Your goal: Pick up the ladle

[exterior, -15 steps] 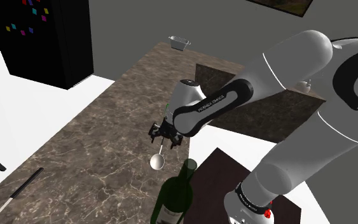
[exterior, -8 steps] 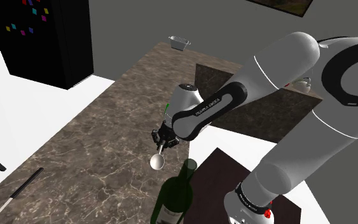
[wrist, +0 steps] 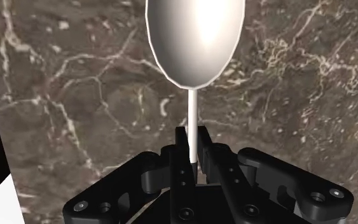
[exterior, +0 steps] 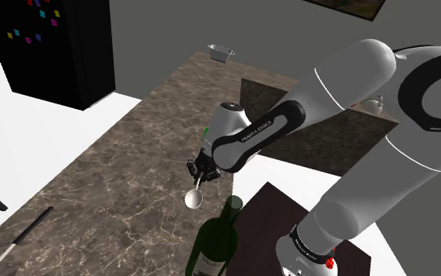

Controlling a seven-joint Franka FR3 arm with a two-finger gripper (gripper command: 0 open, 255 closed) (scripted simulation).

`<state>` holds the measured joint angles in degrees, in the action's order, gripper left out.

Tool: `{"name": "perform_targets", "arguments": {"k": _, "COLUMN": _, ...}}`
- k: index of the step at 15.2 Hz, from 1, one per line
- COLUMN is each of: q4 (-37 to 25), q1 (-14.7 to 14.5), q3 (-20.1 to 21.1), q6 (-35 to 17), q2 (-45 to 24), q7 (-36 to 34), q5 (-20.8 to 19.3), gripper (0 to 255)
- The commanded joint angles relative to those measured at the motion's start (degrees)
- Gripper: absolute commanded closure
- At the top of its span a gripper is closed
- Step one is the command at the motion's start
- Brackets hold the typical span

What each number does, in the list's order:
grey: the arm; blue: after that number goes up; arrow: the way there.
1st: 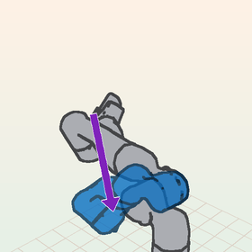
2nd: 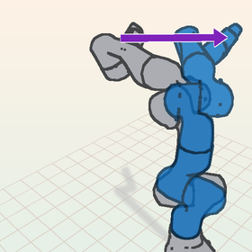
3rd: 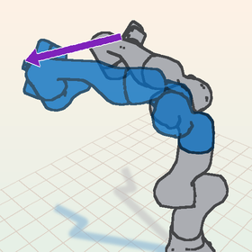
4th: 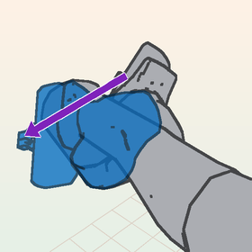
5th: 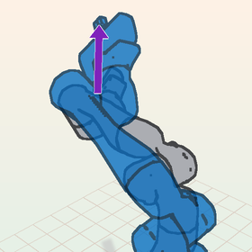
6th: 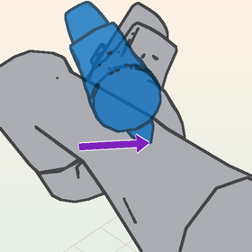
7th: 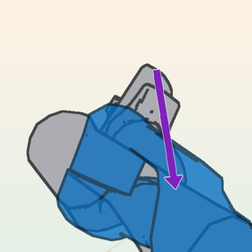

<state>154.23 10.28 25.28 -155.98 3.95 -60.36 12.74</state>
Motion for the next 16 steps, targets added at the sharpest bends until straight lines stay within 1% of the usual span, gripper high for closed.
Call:
{"name": "perform_targets", "arguments": {"k": 1, "q4": -0.09, "q1": -0.15, "q3": -0.11, "q6": 1.52, "q2": 1.47, "q7": 0.48, "q5": 0.75, "gripper": 255}}
{"name": "perform_targets", "arguments": {"k": 7, "q4": -1.04, "q1": -0.7, "q3": -0.77, "q6": 7.61, "q2": 6.75, "q7": 1.49, "q5": 2.48, "gripper": 255}}
{"name": "perform_targets", "arguments": {"k": 14, "q4": -2.78, "q1": -1.12, "q3": -1.75, "q6": 14.54, "q2": 12.04, "q7": 1.91, "q5": 3.27, "gripper": 255}}
{"name": "perform_targets", "arguments": {"k": 16, "q4": -2.83, "q1": -1.13, "q3": -1.78, "q6": 14.69, "q2": 12.15, "q7": 1.91, "q5": 3.28, "gripper": 255}}
